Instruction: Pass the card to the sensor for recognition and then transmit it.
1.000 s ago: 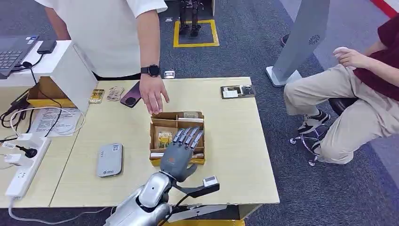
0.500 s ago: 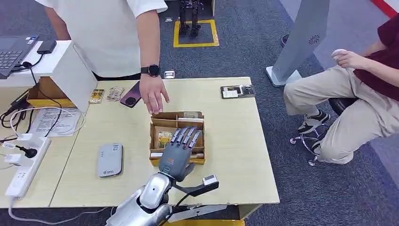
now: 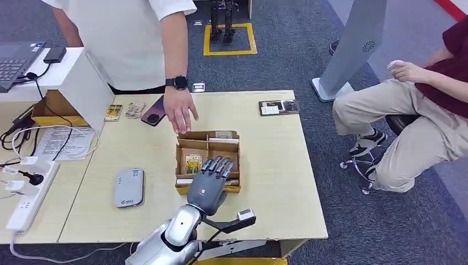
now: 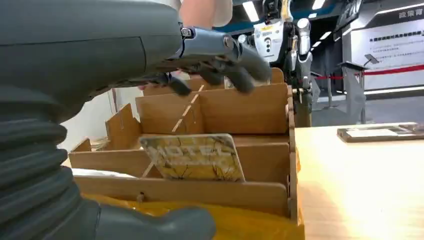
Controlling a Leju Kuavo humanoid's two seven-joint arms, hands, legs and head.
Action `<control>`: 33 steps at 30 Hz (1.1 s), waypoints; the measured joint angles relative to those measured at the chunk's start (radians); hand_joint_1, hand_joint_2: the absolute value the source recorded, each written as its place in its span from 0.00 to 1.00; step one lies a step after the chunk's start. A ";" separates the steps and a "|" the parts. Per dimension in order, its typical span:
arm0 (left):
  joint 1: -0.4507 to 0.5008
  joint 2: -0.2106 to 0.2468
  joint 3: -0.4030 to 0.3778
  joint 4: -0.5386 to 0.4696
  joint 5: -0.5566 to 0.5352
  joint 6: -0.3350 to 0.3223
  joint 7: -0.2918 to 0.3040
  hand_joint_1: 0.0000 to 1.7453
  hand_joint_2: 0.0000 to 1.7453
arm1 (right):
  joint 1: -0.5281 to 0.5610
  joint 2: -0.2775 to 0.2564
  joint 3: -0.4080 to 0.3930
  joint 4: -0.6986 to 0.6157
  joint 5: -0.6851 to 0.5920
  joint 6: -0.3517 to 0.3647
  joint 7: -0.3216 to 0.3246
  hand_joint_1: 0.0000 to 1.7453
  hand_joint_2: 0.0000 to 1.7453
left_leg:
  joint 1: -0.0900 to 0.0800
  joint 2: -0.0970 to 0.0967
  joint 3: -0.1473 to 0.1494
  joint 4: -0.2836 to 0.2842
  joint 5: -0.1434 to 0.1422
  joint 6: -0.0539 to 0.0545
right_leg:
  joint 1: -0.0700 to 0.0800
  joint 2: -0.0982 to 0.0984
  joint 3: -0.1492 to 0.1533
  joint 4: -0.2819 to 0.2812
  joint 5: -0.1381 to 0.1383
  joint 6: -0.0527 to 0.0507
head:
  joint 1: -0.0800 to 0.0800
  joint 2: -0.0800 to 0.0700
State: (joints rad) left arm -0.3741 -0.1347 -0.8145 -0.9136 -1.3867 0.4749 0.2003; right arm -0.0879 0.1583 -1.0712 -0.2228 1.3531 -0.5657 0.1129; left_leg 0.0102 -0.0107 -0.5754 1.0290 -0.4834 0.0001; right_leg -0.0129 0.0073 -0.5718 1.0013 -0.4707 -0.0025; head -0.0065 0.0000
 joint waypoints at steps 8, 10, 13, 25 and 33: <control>-0.004 -0.002 0.001 0.014 -0.005 0.011 0.000 1.00 1.00 | 0.000 0.000 0.004 0.000 0.002 0.000 0.000 0.00 0.00 | 0.000 0.000 0.000 0.000 0.000 0.000 | 0.000 0.000 0.000 0.000 0.000 0.000 | 0.000 0.000; -0.007 -0.002 0.001 0.014 -0.005 0.011 0.000 1.00 1.00 | 0.000 0.000 0.005 0.000 0.002 0.000 0.000 0.00 0.00 | 0.000 0.000 0.000 0.000 0.000 0.000 | 0.000 0.000 0.000 0.000 0.000 0.000 | 0.000 0.000; -0.008 -0.002 0.002 0.015 -0.005 0.011 0.000 1.00 1.00 | 0.000 0.000 0.005 0.000 0.002 0.000 0.000 0.00 0.00 | 0.000 0.000 0.000 0.000 0.000 0.000 | 0.000 0.000 0.000 0.000 0.000 0.000 | 0.000 0.000; -0.009 -0.002 0.002 0.019 -0.013 0.008 0.000 1.00 1.00 | 0.000 0.000 0.006 0.002 0.008 0.002 0.000 0.00 0.00 | 0.000 0.000 0.000 0.000 0.000 0.000 | 0.000 0.000 0.000 0.000 0.000 0.000 | 0.000 0.000; -0.009 -0.001 0.003 0.024 -0.007 0.018 -0.014 1.00 1.00 | 0.000 0.000 0.007 0.003 0.008 0.002 0.000 0.00 0.00 | 0.000 0.000 0.000 0.000 0.000 0.000 | 0.000 0.000 0.000 0.000 0.000 0.000 | 0.000 0.000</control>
State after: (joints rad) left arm -0.3834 -0.1358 -0.8118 -0.8892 -1.3939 0.4933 0.1865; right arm -0.0877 0.1583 -1.0643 -0.2201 1.3611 -0.5642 0.1129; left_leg 0.0101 -0.0109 -0.5754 1.0290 -0.4834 0.0001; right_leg -0.0130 0.0070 -0.5716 1.0013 -0.4709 -0.0023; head -0.0069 0.0000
